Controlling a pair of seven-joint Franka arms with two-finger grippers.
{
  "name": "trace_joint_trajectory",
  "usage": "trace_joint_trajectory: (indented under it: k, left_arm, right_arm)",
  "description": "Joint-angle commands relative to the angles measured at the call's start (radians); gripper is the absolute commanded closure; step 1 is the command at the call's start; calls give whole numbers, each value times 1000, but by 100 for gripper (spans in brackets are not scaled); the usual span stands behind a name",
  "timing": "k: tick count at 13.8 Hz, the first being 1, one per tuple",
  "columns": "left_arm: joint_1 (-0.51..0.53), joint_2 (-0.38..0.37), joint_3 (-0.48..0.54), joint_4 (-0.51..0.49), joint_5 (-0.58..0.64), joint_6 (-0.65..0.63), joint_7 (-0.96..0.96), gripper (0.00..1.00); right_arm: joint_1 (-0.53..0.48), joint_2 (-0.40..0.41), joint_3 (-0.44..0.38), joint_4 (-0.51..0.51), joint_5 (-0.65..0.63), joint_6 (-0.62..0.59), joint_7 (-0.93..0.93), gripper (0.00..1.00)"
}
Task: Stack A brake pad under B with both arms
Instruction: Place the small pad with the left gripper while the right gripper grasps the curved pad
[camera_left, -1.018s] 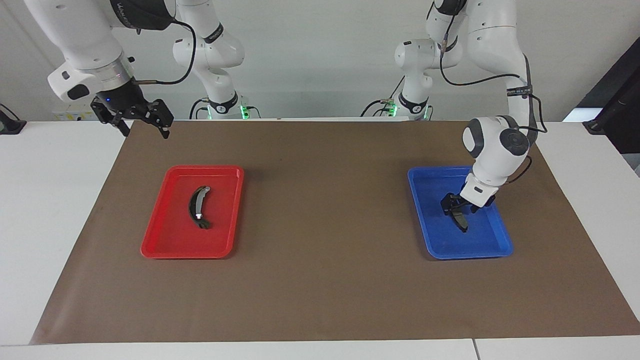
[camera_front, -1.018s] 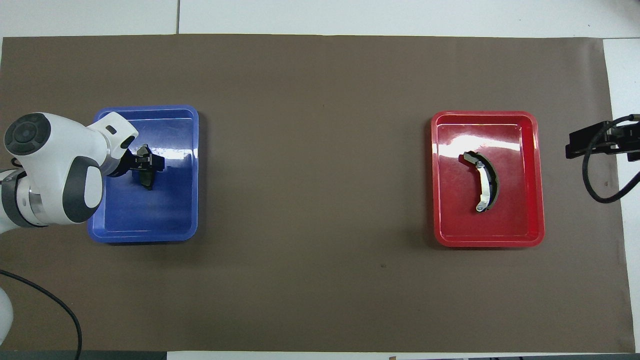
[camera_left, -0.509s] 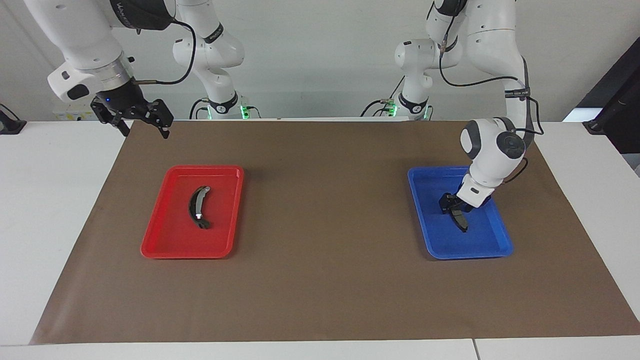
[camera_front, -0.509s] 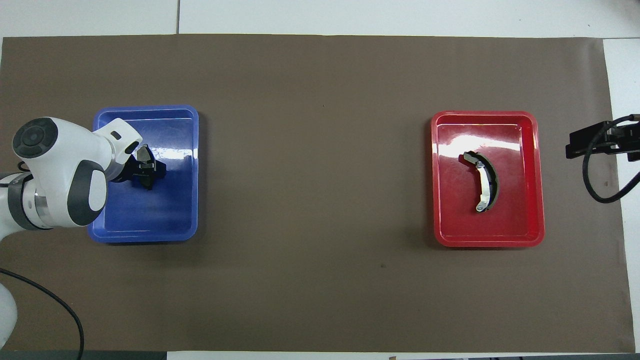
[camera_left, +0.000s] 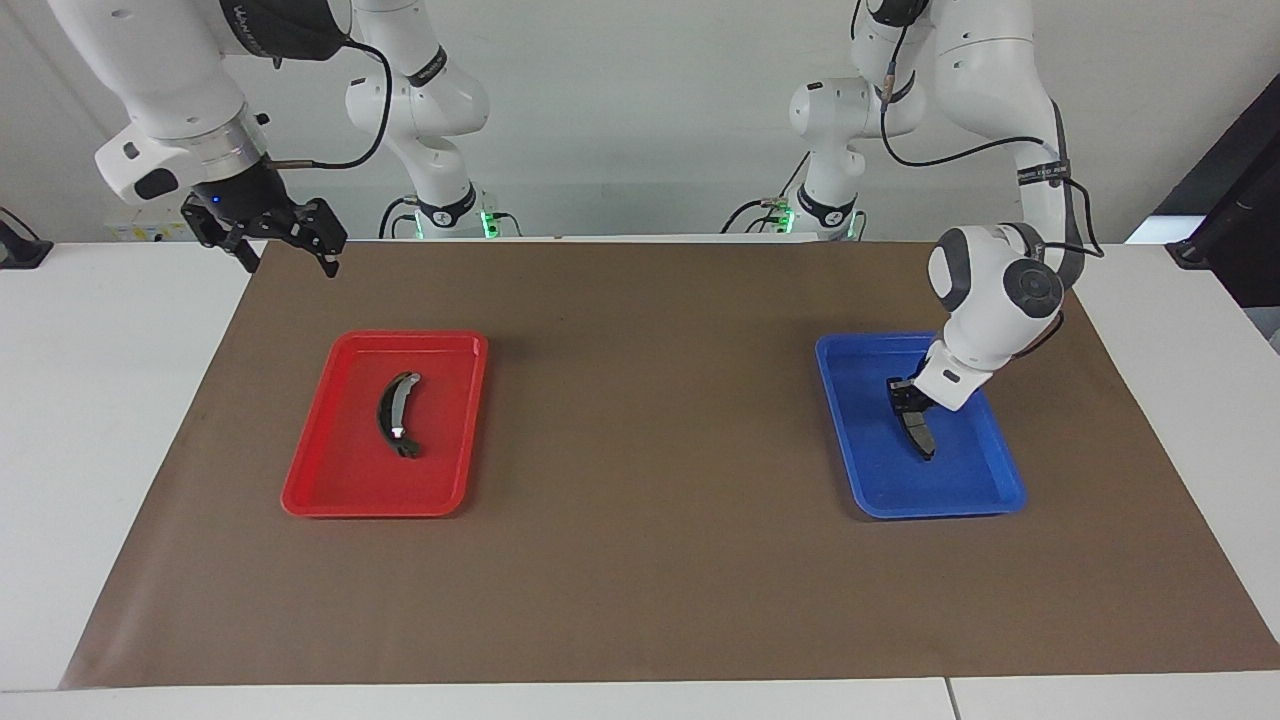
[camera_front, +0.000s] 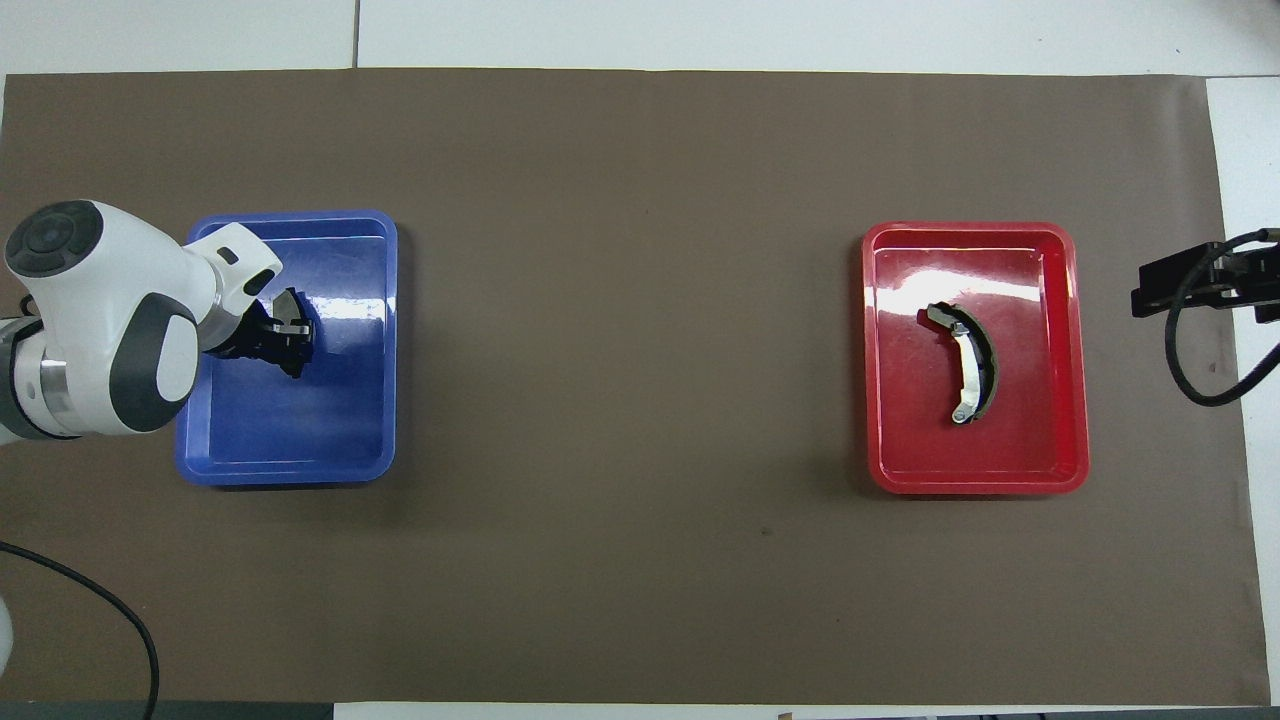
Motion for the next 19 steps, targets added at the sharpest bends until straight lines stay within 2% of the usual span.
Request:
trace_joint_trajectory:
  k: [1, 3, 6, 10, 14, 17, 19]
  left_arm:
    - [-80, -18, 4, 144, -10, -147, -20, 97]
    - [-152, -18, 4, 174, -10, -144, -61, 97]
    - [-293, -51, 2, 87, -11, -57, -214, 97]
    - [-483, -35, 2, 8, -11, 118, -424, 98]
    - [-560, 45, 1, 10, -11, 210, -443, 98]
    - [-574, 109, 1, 16, -13, 299, -441, 98]
    - [-599, 126, 1, 16, -13, 318, -443, 98]
  right_arm:
    - [-8, -12, 4, -22, -4, 12, -1, 0]
    - [-7, -57, 4, -126, -2, 96, 3, 0]
    - [-7, -96, 6, -302, 4, 286, -2, 0]
    - [-10, -21, 4, -447, 35, 476, -63, 0]
    - [-10, 28, 6, -642, 48, 775, -120, 0]
    - [-5, 68, 6, -680, 48, 851, -157, 0]
    - [-8, 119, 6, -683, 48, 894, -168, 0]
